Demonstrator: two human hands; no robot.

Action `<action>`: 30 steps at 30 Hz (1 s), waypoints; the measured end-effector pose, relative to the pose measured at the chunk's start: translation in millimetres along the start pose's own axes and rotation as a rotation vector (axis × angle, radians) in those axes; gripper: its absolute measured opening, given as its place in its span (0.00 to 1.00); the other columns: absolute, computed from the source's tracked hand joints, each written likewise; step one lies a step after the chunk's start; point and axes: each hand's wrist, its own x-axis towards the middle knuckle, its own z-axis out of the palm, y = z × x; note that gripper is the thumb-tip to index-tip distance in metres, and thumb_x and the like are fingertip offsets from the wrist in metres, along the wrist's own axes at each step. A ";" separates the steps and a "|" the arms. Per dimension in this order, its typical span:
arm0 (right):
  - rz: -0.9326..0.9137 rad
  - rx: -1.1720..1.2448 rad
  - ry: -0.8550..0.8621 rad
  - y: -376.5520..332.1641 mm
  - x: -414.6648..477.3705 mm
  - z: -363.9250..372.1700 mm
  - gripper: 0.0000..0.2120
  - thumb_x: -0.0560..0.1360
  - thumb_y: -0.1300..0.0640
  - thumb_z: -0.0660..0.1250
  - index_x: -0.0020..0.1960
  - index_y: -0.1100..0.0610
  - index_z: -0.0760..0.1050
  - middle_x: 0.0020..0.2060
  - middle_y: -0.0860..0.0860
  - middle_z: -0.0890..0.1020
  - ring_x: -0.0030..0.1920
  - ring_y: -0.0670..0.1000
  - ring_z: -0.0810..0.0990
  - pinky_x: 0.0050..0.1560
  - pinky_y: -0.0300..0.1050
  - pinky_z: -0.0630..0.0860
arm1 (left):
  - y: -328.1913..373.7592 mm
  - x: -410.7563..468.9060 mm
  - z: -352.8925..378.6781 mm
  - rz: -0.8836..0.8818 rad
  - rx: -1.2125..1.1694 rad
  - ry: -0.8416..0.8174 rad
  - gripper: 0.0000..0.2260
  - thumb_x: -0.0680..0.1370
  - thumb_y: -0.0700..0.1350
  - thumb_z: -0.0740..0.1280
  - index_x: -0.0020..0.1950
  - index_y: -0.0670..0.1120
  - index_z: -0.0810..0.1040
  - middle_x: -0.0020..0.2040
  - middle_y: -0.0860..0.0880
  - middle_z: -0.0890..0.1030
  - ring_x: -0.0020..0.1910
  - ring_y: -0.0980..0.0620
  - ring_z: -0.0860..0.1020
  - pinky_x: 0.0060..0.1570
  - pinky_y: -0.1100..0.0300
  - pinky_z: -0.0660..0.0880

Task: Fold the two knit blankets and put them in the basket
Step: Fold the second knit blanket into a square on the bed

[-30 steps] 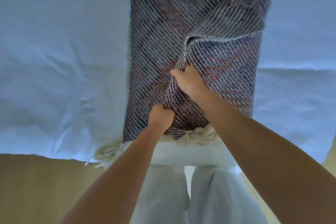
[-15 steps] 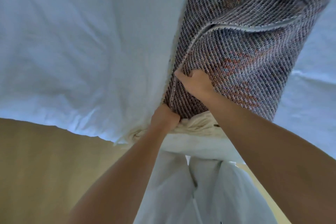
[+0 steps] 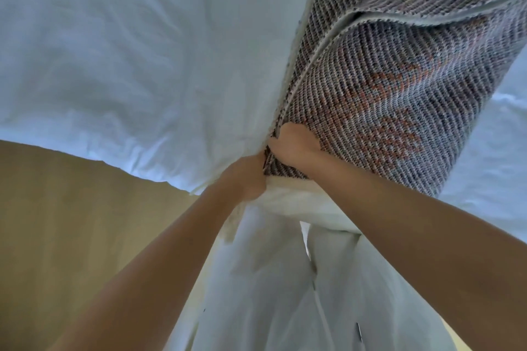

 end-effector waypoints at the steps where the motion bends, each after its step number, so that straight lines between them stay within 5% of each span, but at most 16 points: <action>1: -0.015 0.011 -0.019 -0.6 0.3 1.0 0.19 0.77 0.52 0.59 0.29 0.56 0.62 0.27 0.51 0.67 0.27 0.50 0.66 0.25 0.42 0.59 | -0.9 -0.6 1.9 -0.014 0.043 0.018 0.23 0.75 0.36 0.57 0.70 0.44 0.65 0.61 0.41 0.76 0.58 0.42 0.75 0.48 0.57 0.71; 6: -0.041 0.177 -0.097 5.8 1.6 -16.0 0.20 0.76 0.43 0.60 0.33 0.56 0.66 0.27 0.50 0.71 0.28 0.50 0.72 0.30 0.44 0.66 | -0.9 13.5 -7.2 -0.081 0.174 0.085 0.19 0.73 0.44 0.63 0.63 0.46 0.69 0.56 0.46 0.77 0.54 0.44 0.76 0.48 0.55 0.73; 10: -0.074 0.332 0.097 26.2 3.4 -45.7 0.11 0.77 0.49 0.61 0.47 0.58 0.72 0.34 0.49 0.74 0.36 0.50 0.74 0.38 0.47 0.72 | 21.4 30.5 -33.4 -0.070 0.001 0.031 0.28 0.70 0.50 0.67 0.67 0.46 0.64 0.60 0.44 0.71 0.57 0.44 0.73 0.54 0.50 0.74; 16: -0.023 0.398 0.441 67.5 10.2 -102.4 0.12 0.77 0.55 0.61 0.59 0.58 0.72 0.53 0.53 0.75 0.51 0.52 0.75 0.52 0.45 0.73 | 100.8 68.6 -69.9 0.274 0.127 0.528 0.34 0.72 0.47 0.67 0.74 0.43 0.55 0.67 0.41 0.65 0.65 0.41 0.67 0.61 0.48 0.69; 22: 0.064 0.239 0.638 124.8 18.8 -165.6 0.22 0.77 0.57 0.59 0.70 0.62 0.64 0.68 0.58 0.67 0.69 0.57 0.63 0.71 0.52 0.60 | 209.6 111.9 -96.9 0.514 0.418 0.691 0.41 0.75 0.49 0.68 0.77 0.46 0.43 0.76 0.42 0.52 0.76 0.43 0.51 0.73 0.46 0.52; 30: -0.136 0.108 0.638 142.1 40.7 -221.0 0.30 0.77 0.59 0.58 0.76 0.58 0.51 0.76 0.54 0.52 0.76 0.54 0.48 0.75 0.49 0.49 | 284.5 163.1 -114.6 0.654 0.514 0.742 0.24 0.78 0.41 0.63 0.73 0.42 0.60 0.65 0.43 0.72 0.62 0.44 0.72 0.62 0.50 0.71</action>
